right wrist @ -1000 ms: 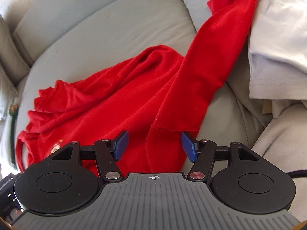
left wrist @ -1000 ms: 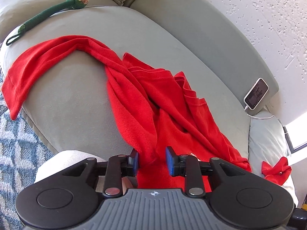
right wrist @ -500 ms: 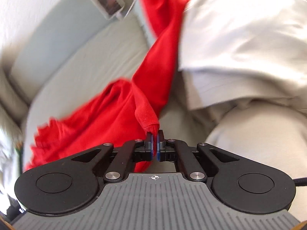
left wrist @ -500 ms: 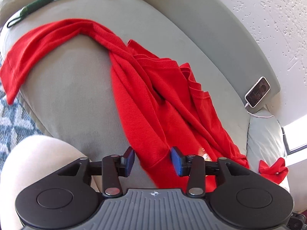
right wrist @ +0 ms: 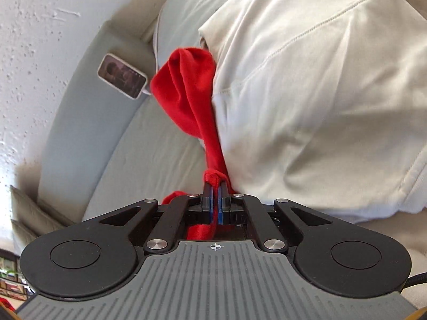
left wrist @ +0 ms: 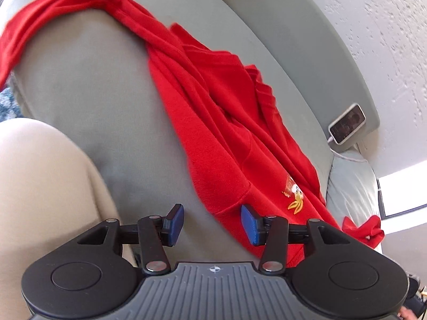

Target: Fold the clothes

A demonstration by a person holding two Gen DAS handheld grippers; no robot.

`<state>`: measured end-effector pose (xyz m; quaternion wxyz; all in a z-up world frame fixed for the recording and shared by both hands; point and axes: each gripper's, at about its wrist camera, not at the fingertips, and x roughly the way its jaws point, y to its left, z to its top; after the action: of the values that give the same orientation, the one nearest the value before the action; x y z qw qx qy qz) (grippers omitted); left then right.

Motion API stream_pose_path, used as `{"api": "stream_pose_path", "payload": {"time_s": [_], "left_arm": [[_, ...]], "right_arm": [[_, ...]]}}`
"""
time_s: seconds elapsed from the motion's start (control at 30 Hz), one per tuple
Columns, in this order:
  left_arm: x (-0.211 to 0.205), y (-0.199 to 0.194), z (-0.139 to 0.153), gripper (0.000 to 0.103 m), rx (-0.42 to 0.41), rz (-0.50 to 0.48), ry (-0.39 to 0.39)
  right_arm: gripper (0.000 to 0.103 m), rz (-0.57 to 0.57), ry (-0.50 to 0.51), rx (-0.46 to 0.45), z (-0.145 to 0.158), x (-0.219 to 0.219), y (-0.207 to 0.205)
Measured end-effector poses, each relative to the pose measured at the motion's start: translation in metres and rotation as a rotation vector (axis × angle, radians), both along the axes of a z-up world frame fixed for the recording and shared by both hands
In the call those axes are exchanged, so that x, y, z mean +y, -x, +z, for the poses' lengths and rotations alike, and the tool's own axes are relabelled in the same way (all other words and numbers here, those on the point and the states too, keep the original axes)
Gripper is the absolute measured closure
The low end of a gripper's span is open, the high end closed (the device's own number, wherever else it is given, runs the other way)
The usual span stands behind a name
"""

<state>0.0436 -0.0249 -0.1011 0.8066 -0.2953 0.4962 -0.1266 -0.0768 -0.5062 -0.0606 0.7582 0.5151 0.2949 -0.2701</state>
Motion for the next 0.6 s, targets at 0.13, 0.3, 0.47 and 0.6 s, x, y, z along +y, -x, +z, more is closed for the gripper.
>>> {"api": "stream_pose_path", "payload": {"time_s": [0.13, 0.3, 0.47, 0.6], "left_arm": [[-0.024, -0.025, 0.02, 0.099, -0.153, -0.076, -0.176], [-0.052, -0.058, 0.055, 0.095, -0.182, -0.114, -0.469], [-0.046, -0.067, 0.03, 0.072, -0.059, -0.146, -0.46], [-0.023, -0.042, 0.028, 0.068, -0.048, -0.04, -0.325]], "right_arm": [[0.1, 0.044, -0.004, 0.027, -0.003, -0.004, -0.007], [0.1, 0.086, -0.021, 0.054, -0.012, -0.001, -0.006], [0.1, 0.095, -0.02, 0.06, -0.018, -0.003, -0.01], [0.1, 0.109, -0.024, 0.058, -0.019, -0.005, -0.012]]}}
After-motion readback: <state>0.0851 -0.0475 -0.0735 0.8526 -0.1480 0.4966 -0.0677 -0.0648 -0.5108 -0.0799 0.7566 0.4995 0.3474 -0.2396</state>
